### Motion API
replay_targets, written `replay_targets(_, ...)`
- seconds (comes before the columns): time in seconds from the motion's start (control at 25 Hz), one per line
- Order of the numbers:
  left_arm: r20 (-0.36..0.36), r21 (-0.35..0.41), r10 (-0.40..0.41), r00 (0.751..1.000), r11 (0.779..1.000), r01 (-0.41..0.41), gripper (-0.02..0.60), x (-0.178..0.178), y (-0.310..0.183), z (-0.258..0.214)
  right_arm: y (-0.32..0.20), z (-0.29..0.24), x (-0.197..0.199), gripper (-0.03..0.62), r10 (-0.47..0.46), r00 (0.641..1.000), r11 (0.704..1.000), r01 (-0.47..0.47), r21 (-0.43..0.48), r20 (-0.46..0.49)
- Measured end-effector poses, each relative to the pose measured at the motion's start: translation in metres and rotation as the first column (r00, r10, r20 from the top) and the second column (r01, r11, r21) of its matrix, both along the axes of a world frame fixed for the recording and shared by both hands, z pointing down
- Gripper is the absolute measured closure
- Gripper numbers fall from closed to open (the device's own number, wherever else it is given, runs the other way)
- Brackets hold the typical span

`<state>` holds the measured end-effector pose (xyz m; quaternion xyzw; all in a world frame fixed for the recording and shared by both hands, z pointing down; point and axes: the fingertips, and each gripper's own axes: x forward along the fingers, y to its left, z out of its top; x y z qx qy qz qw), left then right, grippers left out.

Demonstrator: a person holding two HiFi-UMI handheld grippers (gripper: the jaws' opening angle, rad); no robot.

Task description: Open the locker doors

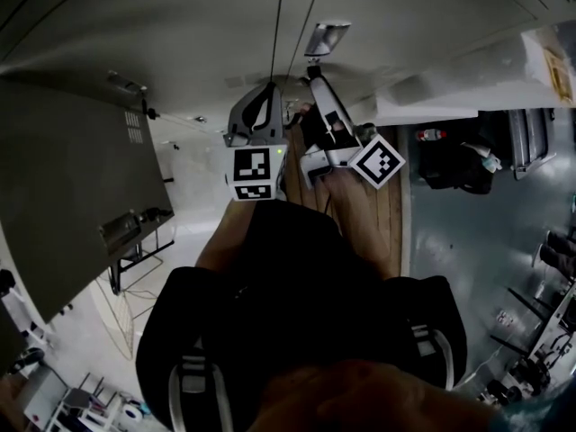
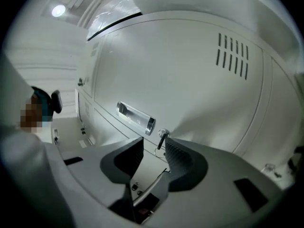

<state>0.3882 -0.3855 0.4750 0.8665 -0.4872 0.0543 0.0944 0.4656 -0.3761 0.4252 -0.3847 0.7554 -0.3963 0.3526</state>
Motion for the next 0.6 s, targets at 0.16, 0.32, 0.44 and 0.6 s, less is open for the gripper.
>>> replay_targets(0.16,0.016,0.011,0.005,1.0,1.0,-0.005,0.572,0.002,0.0,-0.001,-0.002,-0.009,0.007,0.418,0.035,0.968,0.997,-0.017,0.076,-0.247)
replay_targets(0.32,0.027,0.034,0.006,1.0,0.999,-0.007,0.572,0.004,-0.001,-0.005,-0.003,-0.025,0.007,0.415,0.1,0.863,0.984,-0.013,0.176,-0.495)
replay_targets(0.44,0.019,0.035,0.012,1.0,0.999,-0.013,0.572,0.005,-0.001,-0.006,0.001,-0.038,0.0,0.416,0.158,0.758,0.969,0.003,0.245,-0.633)
replay_targets(0.6,0.011,0.045,0.018,1.0,0.999,-0.019,0.572,0.005,-0.004,-0.01,-0.001,-0.05,-0.013,0.416,0.199,0.652,0.953,0.046,0.301,-0.732)
